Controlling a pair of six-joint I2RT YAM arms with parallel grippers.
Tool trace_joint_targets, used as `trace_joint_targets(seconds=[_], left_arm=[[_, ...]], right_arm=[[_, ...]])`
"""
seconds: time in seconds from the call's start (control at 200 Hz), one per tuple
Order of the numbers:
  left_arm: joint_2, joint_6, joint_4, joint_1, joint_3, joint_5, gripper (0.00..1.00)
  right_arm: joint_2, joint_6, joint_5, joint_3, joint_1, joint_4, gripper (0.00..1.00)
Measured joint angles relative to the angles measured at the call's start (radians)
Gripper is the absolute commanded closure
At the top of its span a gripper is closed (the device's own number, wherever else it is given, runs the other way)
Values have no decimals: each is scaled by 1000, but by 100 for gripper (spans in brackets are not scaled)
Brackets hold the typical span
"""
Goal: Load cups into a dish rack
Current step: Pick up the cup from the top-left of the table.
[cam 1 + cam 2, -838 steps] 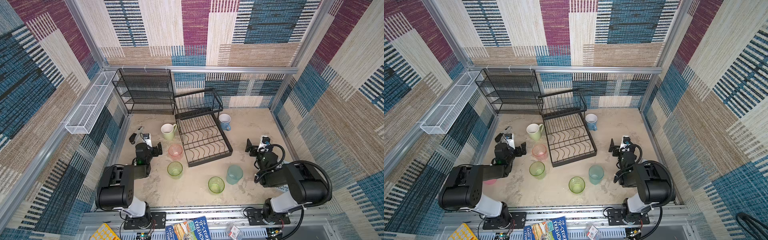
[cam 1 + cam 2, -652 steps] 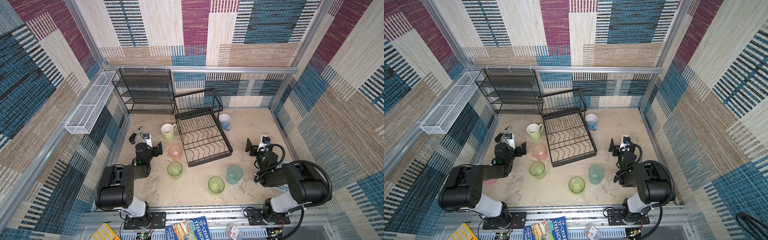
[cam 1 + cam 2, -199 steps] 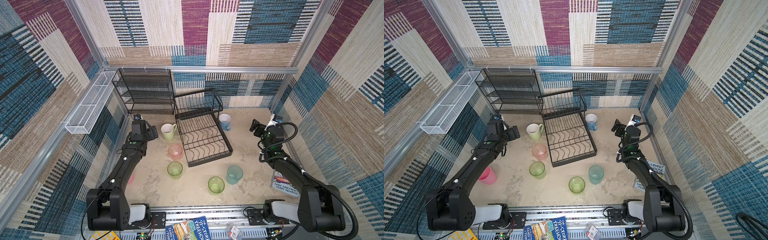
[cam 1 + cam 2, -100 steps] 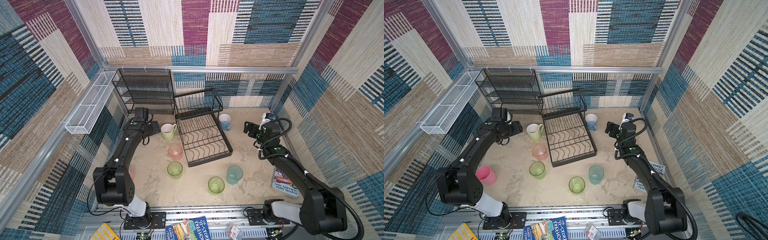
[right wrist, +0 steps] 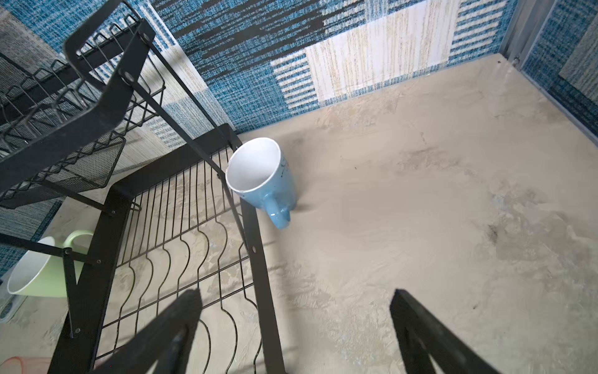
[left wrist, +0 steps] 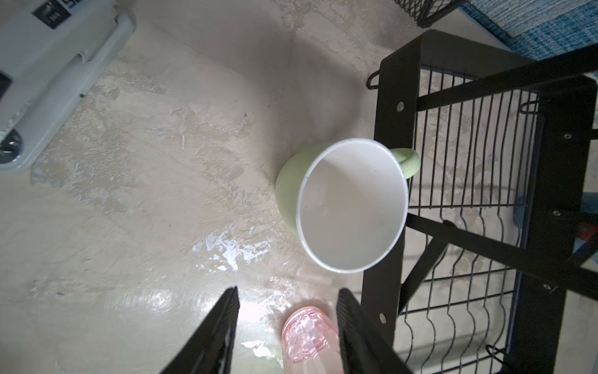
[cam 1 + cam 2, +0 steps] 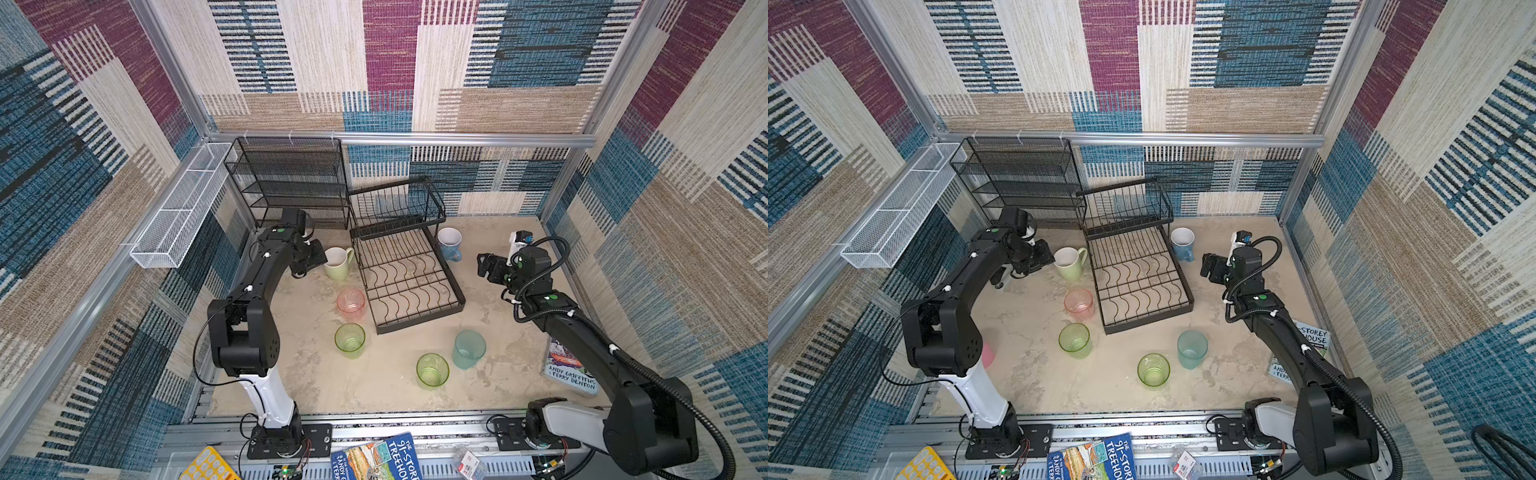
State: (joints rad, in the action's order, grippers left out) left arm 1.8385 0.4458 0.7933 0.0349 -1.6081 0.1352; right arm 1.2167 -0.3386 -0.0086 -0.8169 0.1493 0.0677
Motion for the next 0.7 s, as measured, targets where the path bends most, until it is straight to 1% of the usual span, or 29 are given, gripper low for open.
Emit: trace_joint_targets(seconds=[0.386, 0.471, 0.516, 0.556, 0.656, 0.701], left_arm=[[143, 75, 19, 8, -120, -8, 54], [169, 82, 19, 13, -149, -27, 57], [183, 86, 18, 14, -161, -27, 63], [196, 93, 19, 16, -170, -29, 65], [221, 105, 18, 20, -182, -40, 68], [229, 107, 19, 23, -182, -51, 73]], right_arm=[[-2, 11, -31, 0, 6, 4, 5], [-2, 14, -37, 0, 6, 3, 5], [-2, 14, -39, 0, 6, 2, 5], [-2, 15, -44, 0, 6, 0, 5], [-6, 14, -45, 0, 8, 0, 5], [-10, 14, -51, 0, 8, 0, 5]])
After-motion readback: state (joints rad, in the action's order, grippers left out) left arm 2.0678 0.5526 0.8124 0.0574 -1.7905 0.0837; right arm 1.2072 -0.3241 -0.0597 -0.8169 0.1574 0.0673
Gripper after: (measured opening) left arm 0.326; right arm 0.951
